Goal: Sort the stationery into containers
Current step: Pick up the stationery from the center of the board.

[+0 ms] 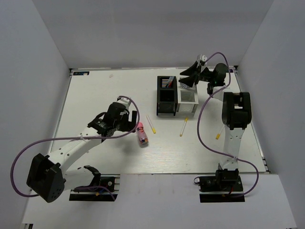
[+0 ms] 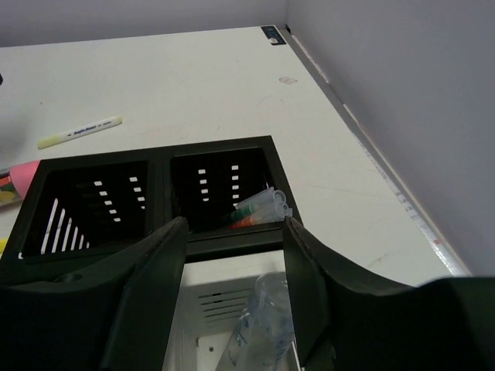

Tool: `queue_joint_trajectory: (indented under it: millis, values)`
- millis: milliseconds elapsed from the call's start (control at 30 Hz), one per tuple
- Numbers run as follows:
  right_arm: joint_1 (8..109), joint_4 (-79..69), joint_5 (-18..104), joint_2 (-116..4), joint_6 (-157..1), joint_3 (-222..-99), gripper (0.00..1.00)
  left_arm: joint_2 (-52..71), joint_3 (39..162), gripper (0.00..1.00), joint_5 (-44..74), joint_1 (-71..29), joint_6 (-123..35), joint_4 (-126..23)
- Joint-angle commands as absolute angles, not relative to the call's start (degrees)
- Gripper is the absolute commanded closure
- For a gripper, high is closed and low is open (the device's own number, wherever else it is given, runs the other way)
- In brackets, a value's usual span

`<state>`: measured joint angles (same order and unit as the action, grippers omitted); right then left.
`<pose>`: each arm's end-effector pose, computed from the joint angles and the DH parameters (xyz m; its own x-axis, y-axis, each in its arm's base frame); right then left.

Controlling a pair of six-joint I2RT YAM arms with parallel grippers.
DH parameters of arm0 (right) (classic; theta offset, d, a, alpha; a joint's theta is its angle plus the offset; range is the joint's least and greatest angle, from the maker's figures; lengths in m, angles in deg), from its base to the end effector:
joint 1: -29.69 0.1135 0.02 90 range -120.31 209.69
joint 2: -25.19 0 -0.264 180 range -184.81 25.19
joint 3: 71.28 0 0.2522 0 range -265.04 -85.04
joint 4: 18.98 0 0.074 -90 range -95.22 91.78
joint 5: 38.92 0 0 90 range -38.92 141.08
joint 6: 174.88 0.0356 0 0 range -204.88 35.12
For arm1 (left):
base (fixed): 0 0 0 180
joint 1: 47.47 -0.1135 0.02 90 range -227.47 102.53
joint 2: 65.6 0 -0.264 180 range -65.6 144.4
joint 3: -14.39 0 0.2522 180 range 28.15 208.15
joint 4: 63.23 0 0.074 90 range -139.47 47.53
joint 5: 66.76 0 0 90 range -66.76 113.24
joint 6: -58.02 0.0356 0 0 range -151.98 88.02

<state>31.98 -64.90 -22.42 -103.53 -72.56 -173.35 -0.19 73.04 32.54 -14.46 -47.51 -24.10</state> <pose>0.4882 0.0537 0.2341 0.1268 0.0657 -0.9898 -0.9650 0.2391 -0.1077 0.2015 -0.1240 0.2455 -0.6988 0.1389 -0.7017 0.2659 0.9611 -0.0746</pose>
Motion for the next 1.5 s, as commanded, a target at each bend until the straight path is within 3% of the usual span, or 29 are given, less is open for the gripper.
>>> queue_joint_trajectory:
  millis: [0, 100, 200, 233, 267, 300, 367, 467, 500, 633, 867, 967, 1133, 1233, 1367, 1467]
  values:
    - [31.19, -68.76, -22.84, -99.18, -72.14, -171.1, 0.42, 2.5, 76.05, 0.0, 28.34, -13.38, -52.18, -24.77]
    - [30.49, -69.3, -21.0, -93.22, -71.61, -164.97, 0.46, 6.89, 77.45, 0.0, 27.28, -13.37, -55.7, -24.77]
    - [30.48, -59.75, -14.45, -83.38, -80.86, -158.47, 0.68, 9.89, 79.04, 0.0, 26.41, -12.84, -58.96, -24.77]
    - [28.57, -50.32, -12.31, -81.0, -84.06, -157.47, 0.79, 11.03, 79.04, 0.0, 27.01, -12.84, -60.1, -24.77]
    - [28.55, -44.74, -9.33, -74.11, -88.53, -156.94, 0.96, 11.57, 79.65, 0.0, 27.02, -12.84, -60.63, -24.77]
    - [29.07, -27.55, -0.43, -72.04, -97.53, -156.5, 1.0, 11.57, 80.35, 0.0, 27.8, -12.32, -60.63, -24.77]
    - [28.56, -21.42, 0.1, -65.82, -100.69, -154.75, 0.92, 13.67, 81.23, 0.0, 27.81, -12.32, -62.47, -24.77]
    - [27.06, -12.1, 1.33, -59.65, -103.05, -151.32, 0.67, 16.05, 83.43, 0.0, 27.81, -11.79, -64.75, -24.24]
    - [26.71, -6.95, 0.03, -58.49, -104.29, -150.44, 0.64, 17.79, 83.44, 0.0, 27.81, -11.79, -64.77, -24.24]
    - [25.56, -8.65, -2.45, -47.42, -104.31, -136.33, 0.63, 24.2, 87.12, 0.03, 27.81, -11.26, -68.1, -24.77]
    - [24.86, -5.4, -4.2, -33.1, -104.3, -127.5, 0.61, 31.79, 93.46, 0.09, 33.95, -9.68, -73.63, -17.39]
    - [24.68, -5.31, -5.17, -29.13, -104.3, -123.9, 0.6, 31.79, 92.23, 0.18, 35.19, -9.15, -75.13, -16.86]
    - [24.42, -1.46, -7.63, -25.62, -104.74, -122.04, 0.6, 31.79, 90.03, 0.43, 35.19, -9.15, -75.66, -16.86]
    - [24.07, 0.65, -8.25, -24.47, -105.71, -121.34, 0.57, 31.79, 89.42, 0.49, 34.67, -8.62, -75.66, -16.86]
    - [23.89, 3.47, -9.92, -22.63, -106.68, -121.16, 0.52, 33.44, 89.41, 0.46, 33.09, -8.62, -74.52, -16.86]
    - [23.72, 4.35, -10.18, -21.49, -106.68, -120.9, 0.5, 34.85, 89.41, 0.39, 31.86, -8.62, -73.99, -16.86]
